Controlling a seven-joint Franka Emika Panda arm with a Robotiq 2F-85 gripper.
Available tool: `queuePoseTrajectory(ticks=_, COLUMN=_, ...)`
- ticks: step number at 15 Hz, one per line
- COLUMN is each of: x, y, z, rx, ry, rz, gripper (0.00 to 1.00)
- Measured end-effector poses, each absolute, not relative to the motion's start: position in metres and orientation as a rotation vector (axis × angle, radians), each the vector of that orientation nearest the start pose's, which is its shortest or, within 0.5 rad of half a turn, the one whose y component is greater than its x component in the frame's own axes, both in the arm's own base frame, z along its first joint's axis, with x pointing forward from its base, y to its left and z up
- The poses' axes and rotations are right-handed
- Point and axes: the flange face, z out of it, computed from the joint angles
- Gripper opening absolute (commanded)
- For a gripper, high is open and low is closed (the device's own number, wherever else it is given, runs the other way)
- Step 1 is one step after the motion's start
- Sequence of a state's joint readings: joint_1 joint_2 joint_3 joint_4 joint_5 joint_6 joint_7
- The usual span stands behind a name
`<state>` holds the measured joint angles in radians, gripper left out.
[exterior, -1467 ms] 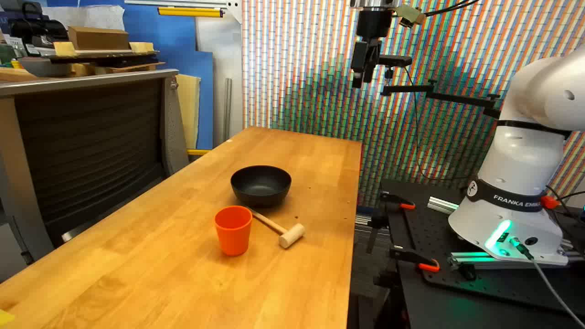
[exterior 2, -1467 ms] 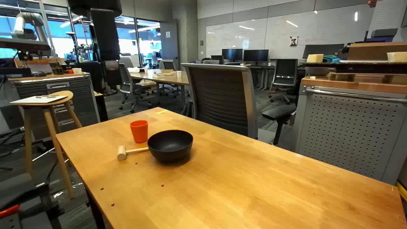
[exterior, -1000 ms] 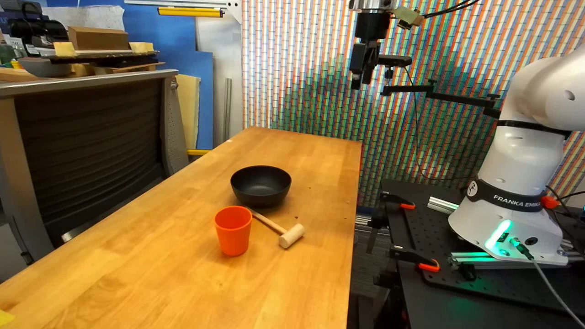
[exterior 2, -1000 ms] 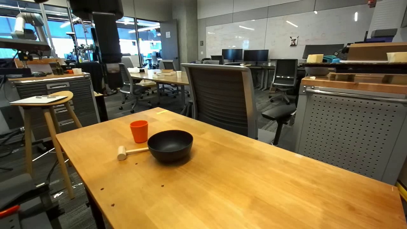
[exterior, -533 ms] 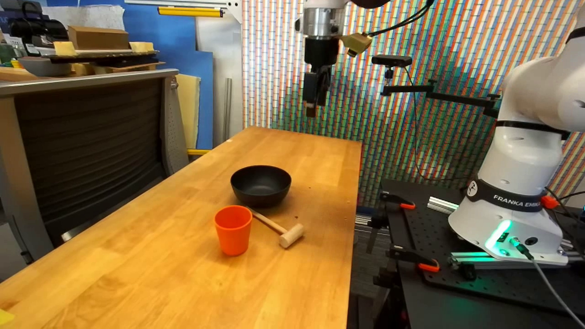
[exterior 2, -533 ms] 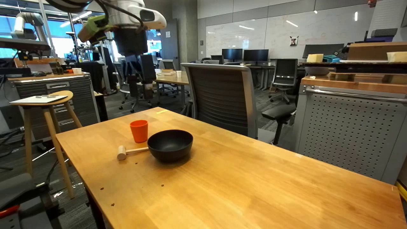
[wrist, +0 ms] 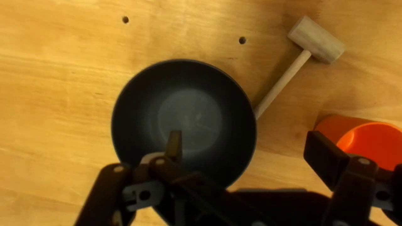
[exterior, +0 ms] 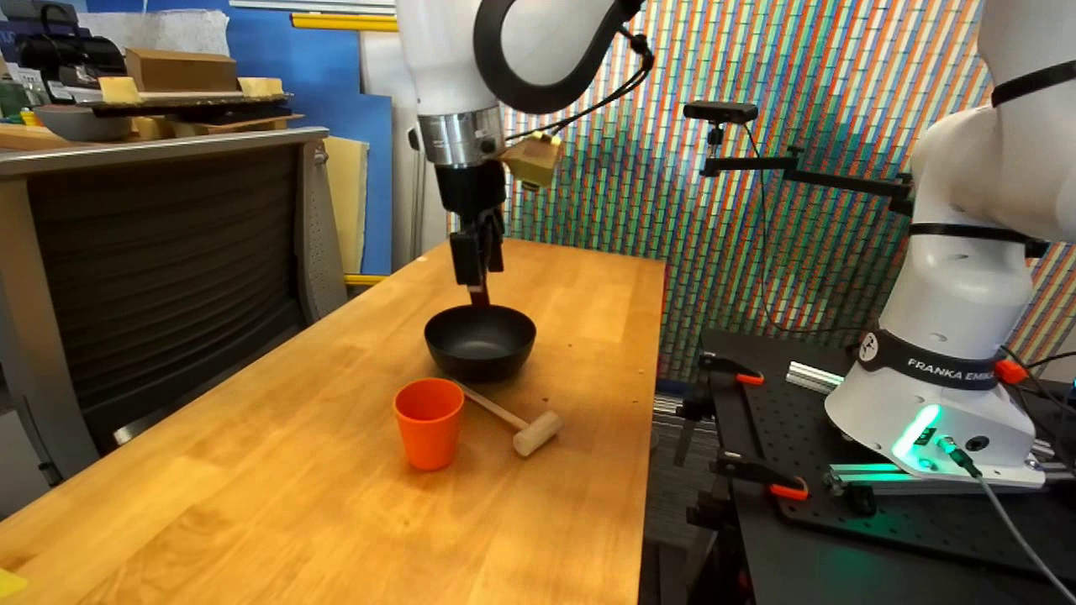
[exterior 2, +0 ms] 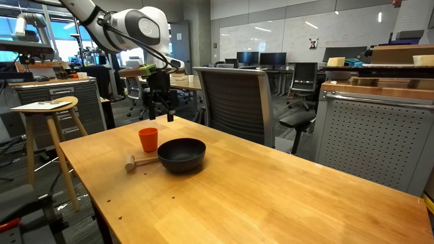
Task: Put the cup in the bowl
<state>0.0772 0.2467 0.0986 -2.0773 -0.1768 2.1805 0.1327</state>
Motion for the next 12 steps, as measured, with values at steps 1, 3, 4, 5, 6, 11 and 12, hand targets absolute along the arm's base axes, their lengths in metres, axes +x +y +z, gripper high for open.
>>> queuePoseTrajectory(ticks=1, x=0.571, y=0.104, z=0.285, rx=-3.259, ry=-0.289, rz=0.222, gripper=1.0)
queuePoseTrajectory(ticks=3, x=0.59, y=0.127, z=0.26, rx=-3.252, ry=-0.354, rz=0.277, gripper=1.0)
queuePoseTrajectory(ticks=4, x=0.599, y=0.138, z=0.248, rx=-3.247, ry=-0.384, rz=0.304, gripper=1.0)
queuePoseTrajectory(ticks=5, x=0.607, y=0.149, z=0.237, rx=-3.242, ry=-0.411, rz=0.333, gripper=1.0)
queuePoseTrajectory(ticks=6, x=0.614, y=0.158, z=0.227, rx=-3.238, ry=-0.435, rz=0.362, gripper=1.0)
queuePoseTrajectory(ticks=11, x=0.646, y=0.18, z=0.196, rx=-3.218, ry=-0.484, rz=0.518, gripper=0.75)
queuePoseTrajectory(ticks=12, x=0.653, y=0.18, z=0.193, rx=-3.215, ry=-0.485, rz=0.538, gripper=0.66)
